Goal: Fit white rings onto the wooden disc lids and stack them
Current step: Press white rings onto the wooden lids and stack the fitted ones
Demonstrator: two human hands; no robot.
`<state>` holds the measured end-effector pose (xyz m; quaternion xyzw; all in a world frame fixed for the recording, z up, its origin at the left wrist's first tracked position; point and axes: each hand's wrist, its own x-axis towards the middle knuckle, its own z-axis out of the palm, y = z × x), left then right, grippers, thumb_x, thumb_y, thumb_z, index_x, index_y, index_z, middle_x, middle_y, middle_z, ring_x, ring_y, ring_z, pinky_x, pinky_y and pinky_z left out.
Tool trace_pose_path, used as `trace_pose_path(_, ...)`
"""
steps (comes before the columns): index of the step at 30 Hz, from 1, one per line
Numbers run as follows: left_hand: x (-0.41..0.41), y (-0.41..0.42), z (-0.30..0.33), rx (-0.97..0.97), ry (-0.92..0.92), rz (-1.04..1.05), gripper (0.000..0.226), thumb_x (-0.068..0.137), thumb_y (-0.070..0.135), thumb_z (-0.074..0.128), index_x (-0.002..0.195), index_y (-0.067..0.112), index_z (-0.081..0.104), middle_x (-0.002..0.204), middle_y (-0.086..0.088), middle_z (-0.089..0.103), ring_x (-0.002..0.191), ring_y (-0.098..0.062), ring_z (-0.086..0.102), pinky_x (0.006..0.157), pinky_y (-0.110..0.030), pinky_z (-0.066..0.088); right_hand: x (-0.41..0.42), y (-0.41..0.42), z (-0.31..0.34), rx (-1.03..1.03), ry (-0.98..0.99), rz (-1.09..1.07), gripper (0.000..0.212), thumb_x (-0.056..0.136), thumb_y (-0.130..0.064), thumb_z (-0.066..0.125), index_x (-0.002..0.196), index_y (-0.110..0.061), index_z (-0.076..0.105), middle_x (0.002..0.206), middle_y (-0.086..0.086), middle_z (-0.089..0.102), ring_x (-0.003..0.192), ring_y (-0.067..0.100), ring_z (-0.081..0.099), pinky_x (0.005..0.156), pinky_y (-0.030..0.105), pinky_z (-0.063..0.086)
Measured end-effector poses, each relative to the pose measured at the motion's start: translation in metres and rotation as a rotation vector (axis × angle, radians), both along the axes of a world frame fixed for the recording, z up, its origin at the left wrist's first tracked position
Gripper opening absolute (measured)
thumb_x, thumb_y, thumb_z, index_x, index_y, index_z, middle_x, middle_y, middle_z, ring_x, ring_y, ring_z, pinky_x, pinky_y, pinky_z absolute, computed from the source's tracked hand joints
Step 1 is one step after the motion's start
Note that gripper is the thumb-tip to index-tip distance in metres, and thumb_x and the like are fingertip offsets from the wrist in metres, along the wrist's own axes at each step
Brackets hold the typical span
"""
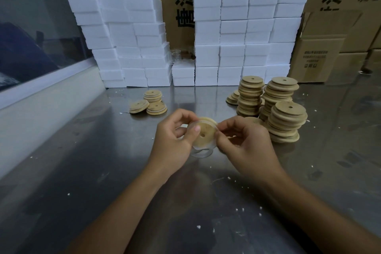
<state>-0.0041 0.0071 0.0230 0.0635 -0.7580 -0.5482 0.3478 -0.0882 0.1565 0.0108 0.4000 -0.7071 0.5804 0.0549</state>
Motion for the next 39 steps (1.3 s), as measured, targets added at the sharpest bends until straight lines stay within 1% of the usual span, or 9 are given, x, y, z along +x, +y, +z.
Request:
trace_pose_path(3, 0.000, 0.001, 0.001, -0.106, 0.033, 0.002, 0.025, 0.087, 0.003, 0.068, 0.084, 0.026, 0.063, 0.088, 0.004, 0.069, 0.082, -0.013, 0.070, 0.069, -0.026, 0.057, -0.002, 0.001, 0.000, -0.009, 0.062, -0.024, 0.006, 0.085, -0.027, 0.066, 0.090, -0.029, 0.068, 0.080, -0.016, 0.072, 0.071, 0.008, 0.072, 0.062, 0.024, 0.059)
trace_pose_path(9, 0.000, 0.003, 0.003, 0.115, 0.050, -0.005, 0.024, 0.086, -0.005, 0.066, 0.077, 0.018, 0.064, 0.084, -0.005, 0.070, 0.082, -0.024, 0.071, 0.073, -0.058, 0.058, -0.005, -0.002, -0.004, -0.091, -0.043, -0.039, 0.008, 0.086, -0.019, 0.074, 0.093, -0.018, 0.074, 0.082, -0.010, 0.076, 0.076, 0.010, 0.075, 0.068, 0.035, 0.063)
trace_pose_path(16, 0.003, 0.002, 0.007, 0.264, 0.031, -0.045, 0.025, 0.088, -0.006, 0.063, 0.076, 0.016, 0.063, 0.079, 0.001, 0.068, 0.079, -0.020, 0.070, 0.073, -0.059, 0.057, -0.004, 0.000, 0.006, -0.148, -0.178, 0.033, 0.015, 0.086, 0.000, 0.072, 0.088, -0.013, 0.078, 0.076, 0.001, 0.077, 0.069, 0.010, 0.072, 0.066, 0.024, 0.056)
trace_pose_path(21, 0.003, -0.001, 0.008, 0.349, 0.014, -0.083, 0.028, 0.089, -0.004, 0.062, 0.071, 0.018, 0.062, 0.080, -0.001, 0.065, 0.082, -0.023, 0.067, 0.070, -0.051, 0.059, -0.001, 0.005, 0.016, -0.143, -0.271, 0.069, 0.009, 0.085, 0.001, 0.072, 0.083, -0.006, 0.077, 0.076, 0.025, 0.072, 0.067, 0.047, 0.065, 0.068, 0.057, 0.055)
trace_pose_path(24, 0.003, -0.001, 0.008, 0.354, 0.002, -0.111, 0.031, 0.089, -0.004, 0.062, 0.069, 0.020, 0.064, 0.081, -0.001, 0.065, 0.081, -0.023, 0.067, 0.066, -0.048, 0.060, -0.002, 0.005, 0.017, -0.133, -0.275, 0.053, 0.007, 0.083, 0.003, 0.073, 0.081, -0.003, 0.076, 0.075, 0.026, 0.071, 0.067, 0.042, 0.066, 0.066, 0.044, 0.055)
trace_pose_path(27, 0.002, -0.002, 0.006, 0.368, -0.005, -0.128, 0.032, 0.088, -0.004, 0.062, 0.068, 0.020, 0.065, 0.082, -0.001, 0.064, 0.084, -0.024, 0.067, 0.065, -0.047, 0.059, -0.004, 0.006, 0.016, -0.115, -0.237, 0.048, 0.006, 0.081, 0.002, 0.075, 0.082, -0.004, 0.076, 0.075, 0.018, 0.074, 0.072, 0.043, 0.069, 0.065, 0.043, 0.059)
trace_pose_path(32, 0.001, -0.006, 0.004, 0.408, -0.008, -0.131, 0.034, 0.089, -0.006, 0.060, 0.066, 0.019, 0.064, 0.082, -0.005, 0.063, 0.081, -0.024, 0.066, 0.061, -0.042, 0.058, -0.006, 0.003, 0.008, -0.067, -0.206, 0.099, 0.007, 0.083, 0.000, 0.075, 0.088, -0.004, 0.077, 0.075, 0.005, 0.076, 0.066, 0.013, 0.071, 0.064, 0.027, 0.056)
trace_pose_path(36, 0.001, -0.007, 0.002, 0.462, -0.012, -0.135, 0.028, 0.090, -0.005, 0.059, 0.070, 0.015, 0.061, 0.088, -0.011, 0.060, 0.081, -0.024, 0.066, 0.060, -0.040, 0.057, -0.006, 0.001, 0.004, -0.066, -0.248, 0.088, 0.006, 0.085, -0.001, 0.073, 0.082, -0.006, 0.075, 0.070, 0.008, 0.075, 0.065, 0.024, 0.072, 0.066, 0.039, 0.061)
trace_pose_path(39, -0.001, -0.005, 0.002, 0.540, -0.006, -0.161, 0.027, 0.091, -0.004, 0.057, 0.070, 0.014, 0.061, 0.089, -0.012, 0.063, 0.078, -0.020, 0.069, 0.062, -0.042, 0.057, -0.005, 0.000, 0.004, -0.097, -0.301, 0.096, 0.007, 0.087, -0.005, 0.072, 0.080, -0.006, 0.074, 0.073, 0.010, 0.075, 0.071, 0.026, 0.074, 0.067, 0.035, 0.062)
